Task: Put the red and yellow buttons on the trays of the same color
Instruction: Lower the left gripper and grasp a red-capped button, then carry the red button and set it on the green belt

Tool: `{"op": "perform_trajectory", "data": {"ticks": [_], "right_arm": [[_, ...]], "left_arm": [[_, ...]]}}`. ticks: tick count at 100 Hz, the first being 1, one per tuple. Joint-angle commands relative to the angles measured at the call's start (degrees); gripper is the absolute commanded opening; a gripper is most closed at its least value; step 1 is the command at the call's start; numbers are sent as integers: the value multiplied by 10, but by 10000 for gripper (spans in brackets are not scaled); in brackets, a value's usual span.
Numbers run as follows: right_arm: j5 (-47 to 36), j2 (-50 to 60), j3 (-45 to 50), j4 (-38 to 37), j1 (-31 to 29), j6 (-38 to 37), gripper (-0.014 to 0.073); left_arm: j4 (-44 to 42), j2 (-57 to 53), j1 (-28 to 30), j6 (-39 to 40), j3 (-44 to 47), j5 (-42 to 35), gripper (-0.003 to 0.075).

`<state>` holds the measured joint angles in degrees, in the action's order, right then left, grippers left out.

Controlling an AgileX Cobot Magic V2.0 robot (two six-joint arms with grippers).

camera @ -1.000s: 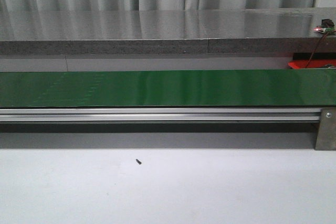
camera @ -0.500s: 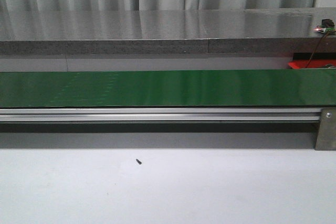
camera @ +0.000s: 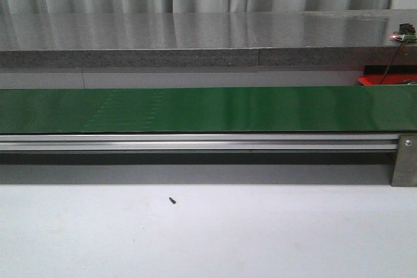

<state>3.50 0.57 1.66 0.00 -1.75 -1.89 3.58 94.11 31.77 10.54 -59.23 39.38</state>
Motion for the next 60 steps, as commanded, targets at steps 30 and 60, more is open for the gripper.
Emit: {"op": "perform_trajectory", "data": {"ticks": [30,60], "right_arm": [[-44,11,-10,-4,1,1,-67],[-44,11,-10,-4,1,1,-67]], "left_arm": [[-4,-130,-57,-9,-70,37,169],[-5,-75,-135,-9,-128,36,169]]}}
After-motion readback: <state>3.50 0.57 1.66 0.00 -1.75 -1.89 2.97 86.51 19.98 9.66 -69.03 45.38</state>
